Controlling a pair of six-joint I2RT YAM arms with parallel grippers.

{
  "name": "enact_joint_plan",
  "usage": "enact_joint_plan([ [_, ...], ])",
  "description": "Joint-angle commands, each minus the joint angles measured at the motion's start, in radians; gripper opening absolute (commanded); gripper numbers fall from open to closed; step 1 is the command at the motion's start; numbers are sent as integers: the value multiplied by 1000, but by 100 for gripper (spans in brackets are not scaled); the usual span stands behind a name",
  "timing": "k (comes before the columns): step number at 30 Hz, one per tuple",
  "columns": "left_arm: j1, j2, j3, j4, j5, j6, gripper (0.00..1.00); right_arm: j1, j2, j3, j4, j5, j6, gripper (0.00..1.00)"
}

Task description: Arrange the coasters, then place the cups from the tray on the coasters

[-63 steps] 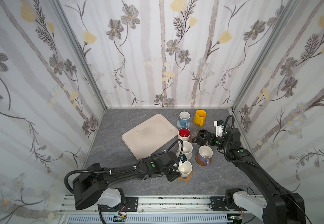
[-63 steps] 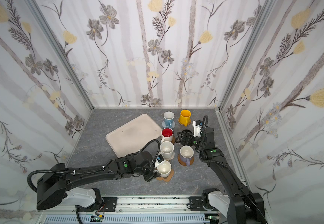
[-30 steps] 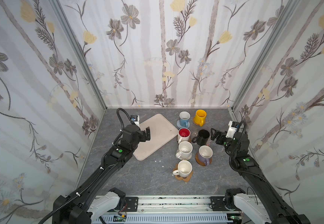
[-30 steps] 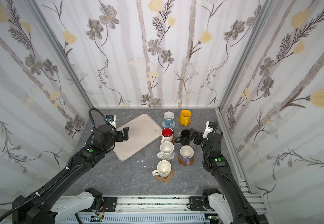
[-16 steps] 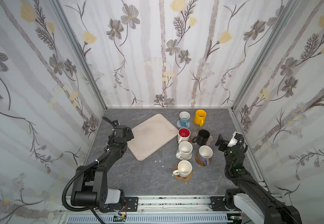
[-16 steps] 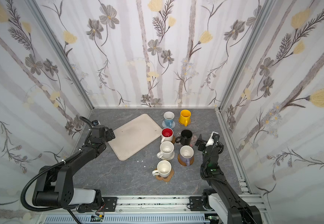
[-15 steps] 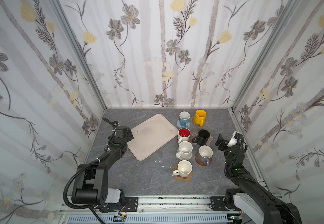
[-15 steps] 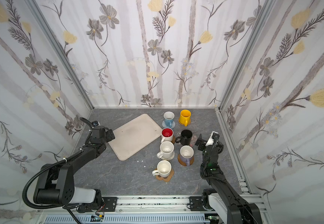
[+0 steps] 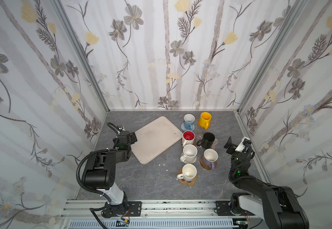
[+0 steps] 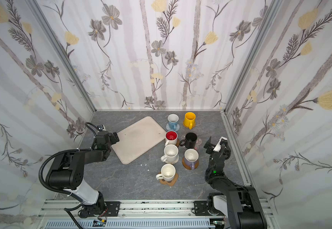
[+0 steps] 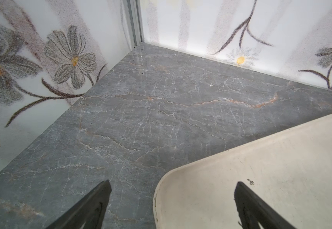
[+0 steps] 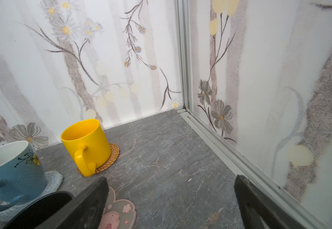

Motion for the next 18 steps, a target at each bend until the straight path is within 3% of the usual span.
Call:
enact_joint_plan([
  [1, 0, -7, -25, 99, 4, 10, 100, -17, 54, -32, 230, -39, 9, 100],
  [4, -9, -71, -143, 248, 1, 23, 100, -19, 63, -72, 312, -88, -9, 100],
  [8, -27, -122, -354, 597, 20, 55, 100, -20, 82, -120, 411, -133, -25, 100],
  [11, -31, -105, -367, 634, 36, 67, 100, -19, 235, -155, 679, -160, -43, 100],
  [12, -33, -105, -365, 635, 33, 68, 100, -22, 227, -166, 682, -160, -40, 100],
  [15, -31, -103, -363, 634, 35, 69, 100, -22, 165, -102, 467, -154, -32, 100],
  [18, -32, -103, -364, 634, 34, 68, 100, -23, 170, 40, 212, -231, -59, 100],
])
